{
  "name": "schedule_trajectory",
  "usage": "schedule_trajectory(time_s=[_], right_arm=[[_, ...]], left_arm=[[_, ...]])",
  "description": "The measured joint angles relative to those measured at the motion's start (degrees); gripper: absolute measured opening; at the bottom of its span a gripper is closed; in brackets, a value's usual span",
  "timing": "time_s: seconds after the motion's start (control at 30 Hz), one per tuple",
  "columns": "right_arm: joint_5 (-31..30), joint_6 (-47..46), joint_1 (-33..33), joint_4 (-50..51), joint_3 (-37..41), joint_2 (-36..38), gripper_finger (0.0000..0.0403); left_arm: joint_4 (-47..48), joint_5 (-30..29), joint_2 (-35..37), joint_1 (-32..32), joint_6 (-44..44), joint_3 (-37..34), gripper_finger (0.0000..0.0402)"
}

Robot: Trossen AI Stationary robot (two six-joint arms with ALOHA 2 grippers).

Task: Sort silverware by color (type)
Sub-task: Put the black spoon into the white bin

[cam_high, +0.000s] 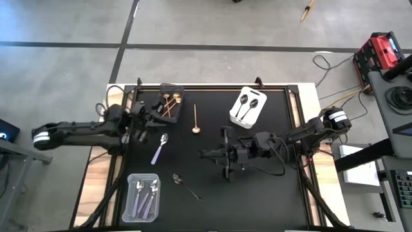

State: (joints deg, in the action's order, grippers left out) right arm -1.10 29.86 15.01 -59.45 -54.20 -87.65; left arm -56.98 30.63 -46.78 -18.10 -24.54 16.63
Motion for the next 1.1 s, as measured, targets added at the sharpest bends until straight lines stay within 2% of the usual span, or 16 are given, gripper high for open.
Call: schedule_trajectory(time_s=[0.13, 0.4, 0.6, 0.73, 0.97, 1.1], right_arm=[[0.2, 1.3, 0.1, -2.9, 2.2, 1.0, 0.0011], [0.2, 4.2, 0.1, -2.5, 2.9, 2.3, 0.0011], [0.2, 5.7, 0.1, -0.1, 2.9, 3.5, 0.0011], [0.5, 5.8, 0.1, 2.2, 2.9, 4.5, 0.0011], [1.6, 7.0, 0.1, 5.3, 2.9, 6.0, 0.0011], [1.6, 7.6, 0.1, 6.8, 2.9, 6.1, 0.0011]], left_arm=[[0.0, 0.0, -6.8, 2.1, 2.2, 3.5, 0.0061], [-0.5, 0.0, -21.1, 7.9, 6.2, 10.7, 0.0061], [-2.0, 1.6, -28.2, 11.3, 8.0, 15.6, 0.0070], [-2.9, 4.7, -31.5, 11.6, 5.5, 17.9, 0.0096], [-4.9, 4.9, -36.2, 11.8, 2.4, 20.1, 0.0168], [-6.7, 5.1, -39.0, 12.8, 2.2, 21.3, 0.0196]])
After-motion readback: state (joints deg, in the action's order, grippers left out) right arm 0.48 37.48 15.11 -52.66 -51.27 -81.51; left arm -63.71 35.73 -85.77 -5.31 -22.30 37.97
